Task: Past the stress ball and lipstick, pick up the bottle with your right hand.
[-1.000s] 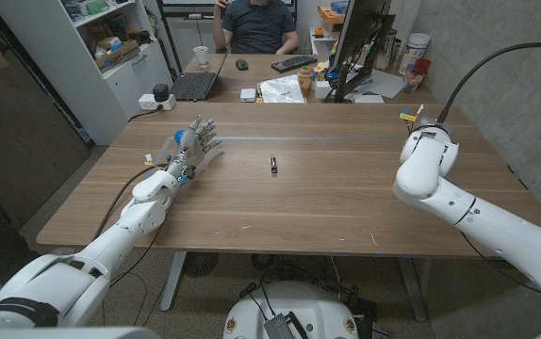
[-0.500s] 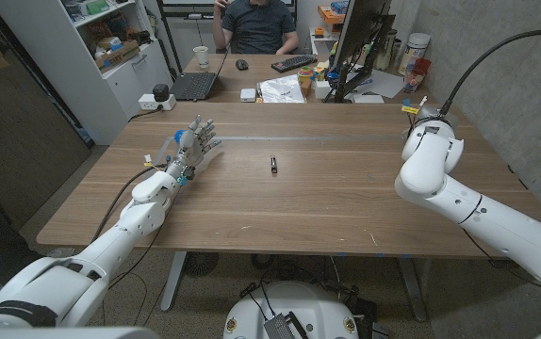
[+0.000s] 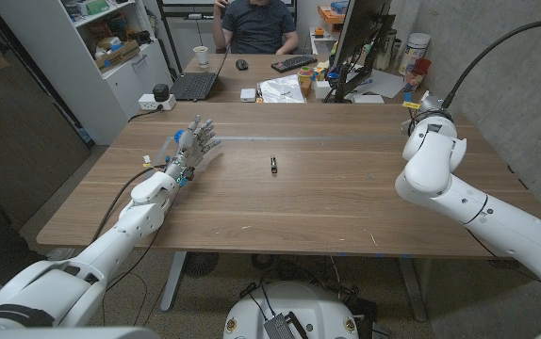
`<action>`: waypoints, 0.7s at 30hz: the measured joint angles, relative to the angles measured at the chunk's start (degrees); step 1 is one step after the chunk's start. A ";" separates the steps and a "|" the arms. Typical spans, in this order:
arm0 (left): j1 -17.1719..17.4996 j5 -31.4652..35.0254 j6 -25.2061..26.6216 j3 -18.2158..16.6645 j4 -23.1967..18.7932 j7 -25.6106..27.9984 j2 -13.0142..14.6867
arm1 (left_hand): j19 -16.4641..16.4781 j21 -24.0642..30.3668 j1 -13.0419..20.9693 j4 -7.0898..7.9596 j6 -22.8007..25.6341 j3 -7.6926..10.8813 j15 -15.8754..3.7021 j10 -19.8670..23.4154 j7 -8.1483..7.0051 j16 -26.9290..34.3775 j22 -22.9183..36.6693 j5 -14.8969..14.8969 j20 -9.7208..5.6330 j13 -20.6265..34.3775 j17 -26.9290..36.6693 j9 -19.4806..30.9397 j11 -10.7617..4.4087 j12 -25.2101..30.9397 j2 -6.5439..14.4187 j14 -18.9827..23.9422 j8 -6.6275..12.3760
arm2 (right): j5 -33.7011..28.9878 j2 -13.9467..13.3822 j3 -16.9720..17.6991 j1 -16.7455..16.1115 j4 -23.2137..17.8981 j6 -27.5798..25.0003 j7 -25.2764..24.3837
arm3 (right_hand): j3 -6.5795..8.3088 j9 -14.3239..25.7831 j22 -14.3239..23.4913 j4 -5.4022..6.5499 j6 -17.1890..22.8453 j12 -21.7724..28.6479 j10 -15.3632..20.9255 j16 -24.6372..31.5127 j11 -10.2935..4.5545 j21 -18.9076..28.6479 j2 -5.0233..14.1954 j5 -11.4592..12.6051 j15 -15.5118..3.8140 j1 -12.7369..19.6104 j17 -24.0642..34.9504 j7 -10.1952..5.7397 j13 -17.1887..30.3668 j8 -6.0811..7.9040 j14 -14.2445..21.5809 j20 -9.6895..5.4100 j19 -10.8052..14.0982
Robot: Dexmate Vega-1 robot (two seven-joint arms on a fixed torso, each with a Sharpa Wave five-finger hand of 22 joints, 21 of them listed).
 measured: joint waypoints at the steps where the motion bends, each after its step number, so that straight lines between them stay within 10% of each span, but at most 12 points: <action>1: 0.00 0.00 0.00 0.00 0.00 0.04 0.00 | 0.00 0.00 0.00 0.09 0.00 -0.09 0.00 0.00 0.00 0.00 0.00 0.00 0.00 0.00 0.00 0.00 0.00 0.00 0.00 0.00 0.00 | 0.00 -0.07 0.03 -0.06 -0.18 0.00 0.00 | 0.00 0.00 0.00 0.00 0.00 -0.01 0.06 0.00 -0.06 0.00 0.00 0.01 0.00 0.00 0.00 0.00 0.00 0.00 0.00 0.00 0.00; 21: 0.73 -0.03 -0.09 -0.09 -1.38 0.86 0.40 | 0.00 -0.38 0.00 0.08 0.00 -0.41 -0.10 0.00 0.00 0.00 0.00 0.00 0.00 0.00 0.00 0.00 0.00 0.00 0.00 -0.10 0.00 | 19.17 -1.36 5.38 -5.03 -5.20 4.32 -30.71 | 1.09 -0.01 -0.01 1.09 0.90 -0.01 0.78 -0.48 -0.78 0.00 -0.68 -0.01 -0.21 0.68 0.26 -0.51 -0.01 -0.16 0.20 0.00 0.00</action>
